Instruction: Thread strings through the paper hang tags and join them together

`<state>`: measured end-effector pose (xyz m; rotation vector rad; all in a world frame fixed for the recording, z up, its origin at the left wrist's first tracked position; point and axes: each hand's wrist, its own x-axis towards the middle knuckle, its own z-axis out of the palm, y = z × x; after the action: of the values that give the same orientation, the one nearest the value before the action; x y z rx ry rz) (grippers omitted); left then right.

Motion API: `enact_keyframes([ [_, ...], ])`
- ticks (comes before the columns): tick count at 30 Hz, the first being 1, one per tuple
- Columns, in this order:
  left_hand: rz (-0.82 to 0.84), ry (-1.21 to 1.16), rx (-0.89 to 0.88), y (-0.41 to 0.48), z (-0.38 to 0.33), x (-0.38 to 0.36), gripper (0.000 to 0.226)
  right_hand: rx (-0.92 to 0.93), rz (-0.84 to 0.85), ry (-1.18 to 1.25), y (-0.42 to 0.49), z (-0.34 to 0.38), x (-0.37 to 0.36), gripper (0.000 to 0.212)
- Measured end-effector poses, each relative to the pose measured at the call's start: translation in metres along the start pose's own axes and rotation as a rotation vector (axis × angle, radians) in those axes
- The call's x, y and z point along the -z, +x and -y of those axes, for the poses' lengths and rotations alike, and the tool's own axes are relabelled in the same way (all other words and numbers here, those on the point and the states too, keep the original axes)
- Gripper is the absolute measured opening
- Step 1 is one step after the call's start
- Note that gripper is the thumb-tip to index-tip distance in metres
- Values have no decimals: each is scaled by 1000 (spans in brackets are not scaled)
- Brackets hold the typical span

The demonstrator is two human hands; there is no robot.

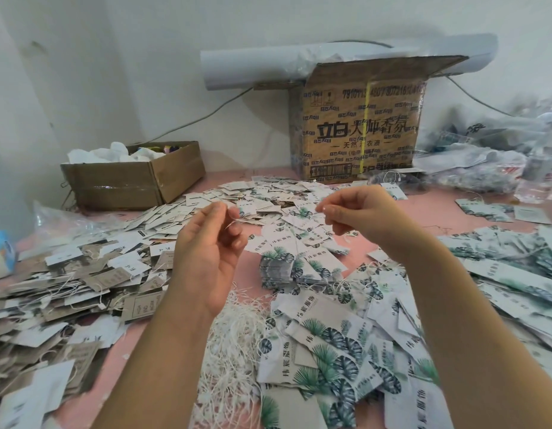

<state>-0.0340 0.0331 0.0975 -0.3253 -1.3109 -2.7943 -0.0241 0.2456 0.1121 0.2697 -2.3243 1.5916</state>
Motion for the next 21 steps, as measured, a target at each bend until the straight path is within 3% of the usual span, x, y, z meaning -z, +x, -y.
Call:
enact_keyframes([
  [3, 17, 123, -22, -2, 5, -1, 5, 73, -19, 85, -1, 7, -2, 24],
  [8, 116, 243, -52, -8, 8, -4, 8, 161, -27, 243, -5, 26, -13, 13],
  [16, 248, 358, -70, -15, 9, -13, 16, 238, 45, 117, -9, 41, -34, 12],
  [21, 249, 347, -71, -15, 11, -15, 16, 242, 137, 11, -11, 44, -36, 15],
])
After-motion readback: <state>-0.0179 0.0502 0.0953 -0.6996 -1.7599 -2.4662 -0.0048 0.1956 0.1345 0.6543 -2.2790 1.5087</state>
